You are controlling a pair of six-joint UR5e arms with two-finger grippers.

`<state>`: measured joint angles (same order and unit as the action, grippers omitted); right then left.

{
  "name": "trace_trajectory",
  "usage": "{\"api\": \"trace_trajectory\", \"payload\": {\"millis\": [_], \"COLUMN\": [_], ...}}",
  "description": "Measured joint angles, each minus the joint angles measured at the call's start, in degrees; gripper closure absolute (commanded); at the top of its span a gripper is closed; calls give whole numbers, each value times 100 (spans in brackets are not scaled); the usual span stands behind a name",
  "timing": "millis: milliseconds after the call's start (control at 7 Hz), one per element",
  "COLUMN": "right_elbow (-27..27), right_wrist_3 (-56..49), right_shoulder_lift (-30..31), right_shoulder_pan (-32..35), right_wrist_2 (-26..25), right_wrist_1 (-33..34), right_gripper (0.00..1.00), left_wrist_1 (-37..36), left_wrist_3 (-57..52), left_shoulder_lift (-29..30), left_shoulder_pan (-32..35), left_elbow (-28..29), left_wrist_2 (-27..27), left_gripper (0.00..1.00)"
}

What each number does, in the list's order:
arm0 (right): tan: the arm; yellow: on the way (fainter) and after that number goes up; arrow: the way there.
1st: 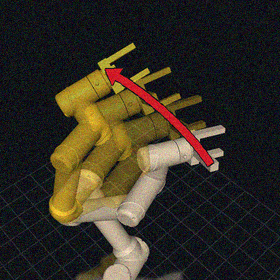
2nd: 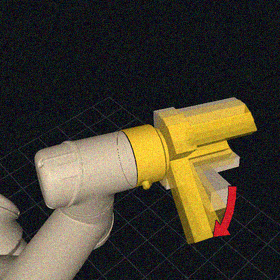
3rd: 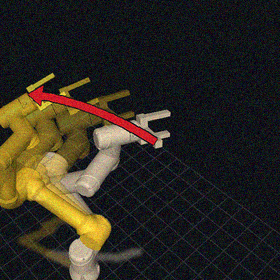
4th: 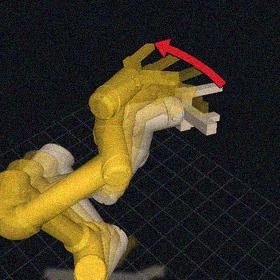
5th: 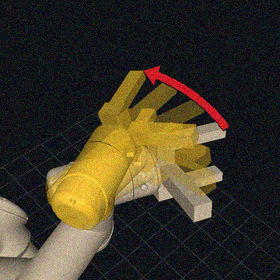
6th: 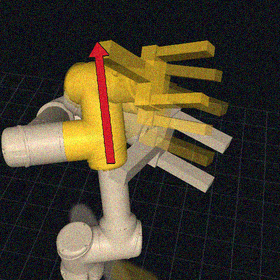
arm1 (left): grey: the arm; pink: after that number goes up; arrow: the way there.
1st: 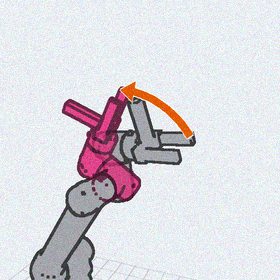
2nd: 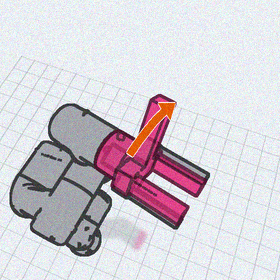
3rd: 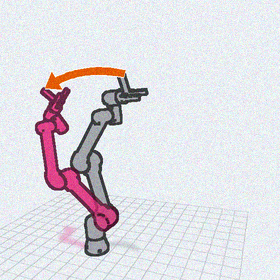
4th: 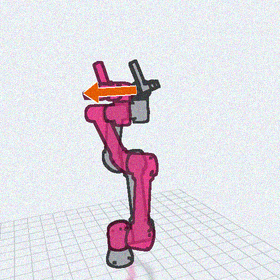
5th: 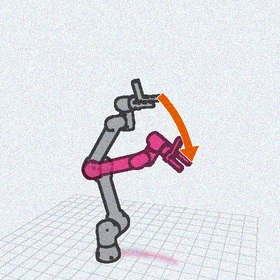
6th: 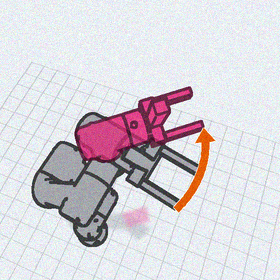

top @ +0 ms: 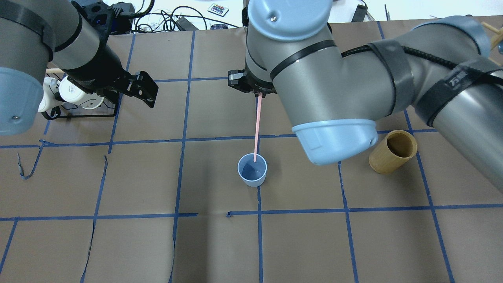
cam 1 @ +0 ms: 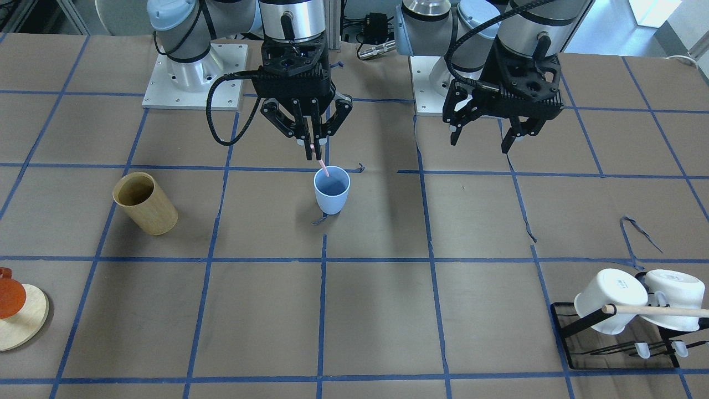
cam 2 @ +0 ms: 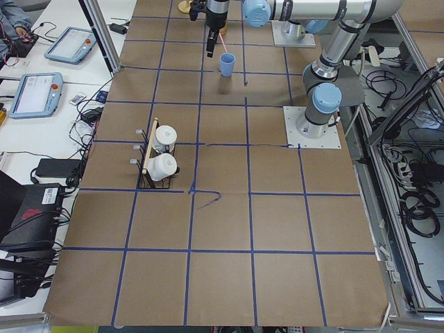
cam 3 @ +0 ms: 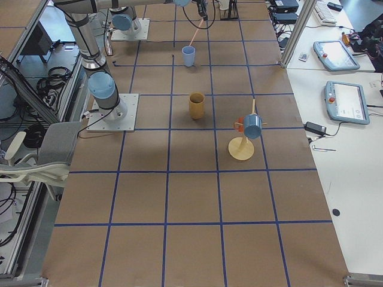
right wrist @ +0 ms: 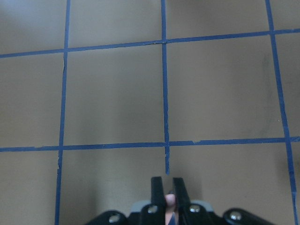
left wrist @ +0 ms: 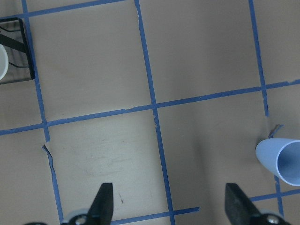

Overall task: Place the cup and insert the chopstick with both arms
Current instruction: 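Lower the pink chopstick into the blue cup with the right gripper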

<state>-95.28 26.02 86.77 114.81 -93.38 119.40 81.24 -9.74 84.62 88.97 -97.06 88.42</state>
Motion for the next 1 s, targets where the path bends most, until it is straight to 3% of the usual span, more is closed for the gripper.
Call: {"api": "trace_trajectory", "payload": {"millis": [714, 857, 1000], "right_elbow": [-336, -496, -620], "right_wrist_3": [340, 343, 359], "right_shoulder_lift": [-28, -29, -29], "right_shoulder_pan": [333, 344, 346], "right_wrist_2": [-247, -299, -318], "right_wrist_1": [315, 471, 638], "right_gripper": [100, 77, 13], "left_wrist_1": [-3, -3, -3], "left_wrist_3": [18, 24, 48], "left_shoulder_lift": [2, 2, 2], "left_shoulder_pan": [6, 9, 15], "left_elbow": [-6, -9, -10], "left_wrist_2": [-5, -7, -9], "left_gripper": [13, 12, 12]}}
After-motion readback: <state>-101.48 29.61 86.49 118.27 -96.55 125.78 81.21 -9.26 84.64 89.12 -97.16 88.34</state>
